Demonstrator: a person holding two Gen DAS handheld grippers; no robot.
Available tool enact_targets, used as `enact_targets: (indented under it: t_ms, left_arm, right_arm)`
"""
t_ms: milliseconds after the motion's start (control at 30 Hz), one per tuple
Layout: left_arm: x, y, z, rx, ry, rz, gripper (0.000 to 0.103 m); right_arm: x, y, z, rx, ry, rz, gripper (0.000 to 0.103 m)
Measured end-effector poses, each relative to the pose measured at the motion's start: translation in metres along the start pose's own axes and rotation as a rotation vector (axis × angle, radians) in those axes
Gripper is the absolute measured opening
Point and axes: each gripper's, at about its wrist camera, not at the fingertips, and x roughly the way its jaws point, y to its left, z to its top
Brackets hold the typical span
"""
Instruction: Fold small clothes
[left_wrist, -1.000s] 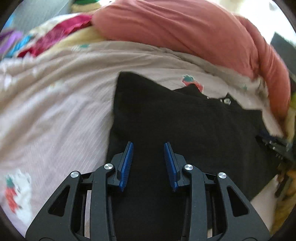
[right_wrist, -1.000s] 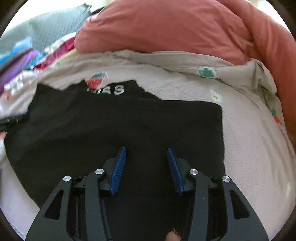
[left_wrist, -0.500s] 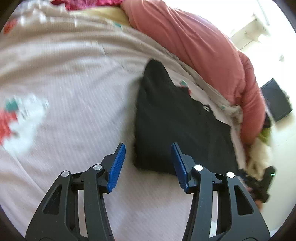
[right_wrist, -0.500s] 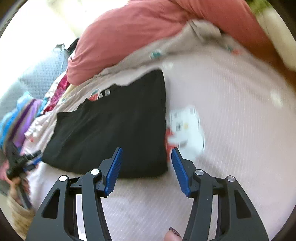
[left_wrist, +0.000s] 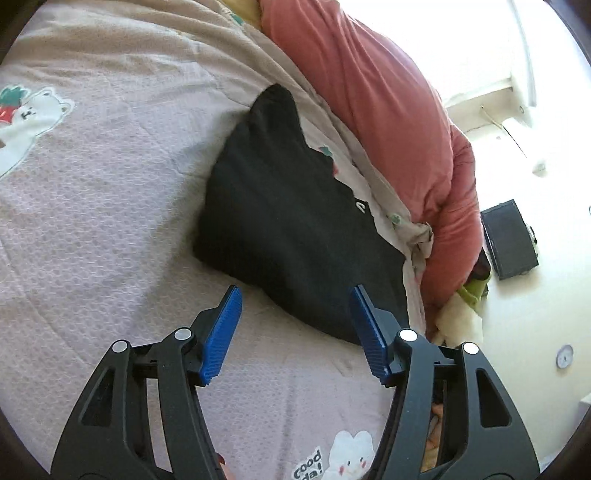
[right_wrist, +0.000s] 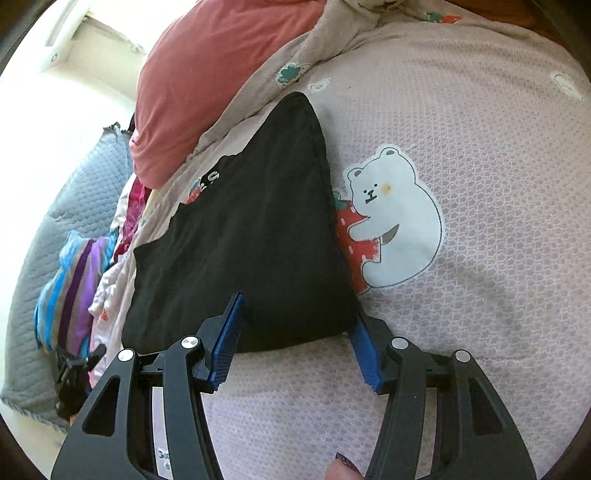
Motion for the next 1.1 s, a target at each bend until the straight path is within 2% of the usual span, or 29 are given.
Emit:
enact_targets:
  t_ms: [300, 433, 500, 567, 600, 733, 833, 900, 933, 967, 1033, 1100]
  left_arm:
    - [0.029, 0.014, 0.018, -0.122, -0.043, 0.046, 0.055]
    - [0.032, 0.014, 0.017, -0.154, -0.068, 0.066, 0.056]
    - [0.025, 0.013, 0.013, -0.155, -0.072, 0.072, 0.06]
    - [0.014, 0.017, 0.009, -0.16, -0.091, 0.118, 0.07]
    - [0.011, 0.021, 0.008, -0.165, -0.103, 0.123, 0.072]
    - [0.014, 0.029, 0.019, -0.178, -0.127, 0.099, 0.071]
    - [0.024, 0.028, 0.028, -0.192, -0.135, 0.088, 0.071]
    - [0.031, 0.027, 0.035, -0.189, -0.139, 0.106, 0.051]
    - [0.034, 0.026, 0.037, -0.186, -0.137, 0.112, 0.028]
    - [0.037, 0.026, 0.039, -0.179, -0.129, 0.111, 0.019]
    - [0.037, 0.024, 0.041, -0.148, -0.117, 0.108, 0.015]
    - [0.032, 0.019, 0.043, -0.103, -0.111, 0.099, 0.013]
  right_arm:
    - [0.015, 0.002, 0.014, 0.044, 0.01, 0.02, 0.054]
    - [0.02, 0.002, 0.019, 0.052, 0.011, 0.013, 0.048]
    - [0.018, 0.001, 0.019, 0.059, 0.011, 0.021, 0.047]
    - [0.014, 0.0, 0.017, 0.053, 0.009, 0.025, 0.047]
    - [0.012, 0.0, 0.015, 0.042, 0.011, 0.02, 0.047]
    - [0.009, 0.003, 0.008, 0.016, 0.007, 0.006, 0.049]
    - [0.012, 0.001, 0.009, 0.048, 0.002, 0.016, 0.049]
    - [0.012, 0.0, 0.01, 0.055, -0.002, 0.022, 0.047]
    - [0.013, -0.001, 0.011, 0.051, -0.004, 0.018, 0.043]
    - [0.014, -0.002, 0.012, 0.051, -0.005, 0.02, 0.034]
    - [0.014, -0.006, 0.014, 0.076, -0.009, 0.063, 0.024]
    - [0.01, -0.005, 0.015, 0.065, -0.024, 0.082, 0.02]
